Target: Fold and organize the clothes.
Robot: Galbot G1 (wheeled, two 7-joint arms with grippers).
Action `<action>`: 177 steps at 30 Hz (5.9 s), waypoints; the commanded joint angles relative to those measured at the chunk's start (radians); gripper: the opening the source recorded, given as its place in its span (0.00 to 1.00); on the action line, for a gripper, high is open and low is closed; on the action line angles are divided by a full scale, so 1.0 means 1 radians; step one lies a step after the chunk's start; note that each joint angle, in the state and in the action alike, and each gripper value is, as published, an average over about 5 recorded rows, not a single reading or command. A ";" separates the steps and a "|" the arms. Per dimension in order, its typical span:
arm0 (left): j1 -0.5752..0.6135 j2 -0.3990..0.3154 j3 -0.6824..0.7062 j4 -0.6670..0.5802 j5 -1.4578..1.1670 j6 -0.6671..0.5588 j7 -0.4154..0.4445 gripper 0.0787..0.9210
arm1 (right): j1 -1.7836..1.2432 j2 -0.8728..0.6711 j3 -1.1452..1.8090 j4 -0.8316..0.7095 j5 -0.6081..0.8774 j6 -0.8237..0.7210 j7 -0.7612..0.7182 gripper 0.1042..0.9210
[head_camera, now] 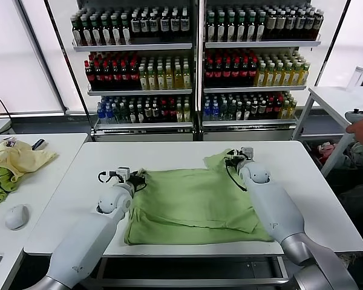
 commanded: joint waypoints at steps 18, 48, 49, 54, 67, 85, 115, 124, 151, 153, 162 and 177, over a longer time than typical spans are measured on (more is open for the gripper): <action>0.141 0.086 -0.096 -0.296 -0.095 -0.128 0.030 0.03 | -0.165 -0.153 0.040 0.483 0.081 0.032 0.011 0.02; 0.419 0.215 -0.160 -0.538 -0.103 -0.014 0.064 0.03 | -0.877 -0.322 0.425 1.128 0.156 -0.031 0.081 0.02; 0.425 0.215 -0.158 -0.537 -0.091 -0.008 0.065 0.03 | -0.886 -0.316 0.427 1.130 0.153 -0.032 0.083 0.02; 0.436 0.211 -0.145 -0.510 -0.031 0.000 0.072 0.03 | -0.899 -0.293 0.413 1.105 0.147 -0.034 0.093 0.02; 0.478 0.167 -0.166 -0.549 0.070 -0.037 0.041 0.28 | -0.898 -0.263 0.381 1.074 0.079 -0.035 0.103 0.19; 0.647 -0.099 -0.286 -0.568 0.260 -0.124 -0.120 0.86 | -0.957 -0.257 0.413 1.142 0.068 -0.018 0.101 0.82; 0.695 -0.102 -0.384 -0.596 0.182 -0.163 -0.047 0.20 | -0.969 -0.281 0.444 1.189 0.073 -0.008 0.102 0.88; 0.674 0.127 -0.632 -0.614 -0.023 -0.134 -0.011 0.05 | -0.961 -0.281 0.455 1.189 0.091 -0.006 0.106 0.88; 0.480 -0.045 -0.387 -0.778 -0.531 -0.004 -0.098 0.05 | -0.969 -0.292 0.458 1.194 0.089 -0.003 0.105 0.88; 0.450 -0.068 -0.341 -0.747 -0.522 -0.004 -0.113 0.05 | -0.973 -0.294 0.463 1.194 0.090 -0.002 0.105 0.88; 0.354 -0.132 -0.162 -0.616 -0.441 -0.008 -0.156 0.05 | -0.984 -0.289 0.475 1.197 0.090 0.004 0.102 0.88; 0.350 -0.159 -0.080 -0.611 -0.365 -0.014 -0.093 0.19 | -0.981 -0.278 0.473 1.192 0.088 0.000 0.104 0.88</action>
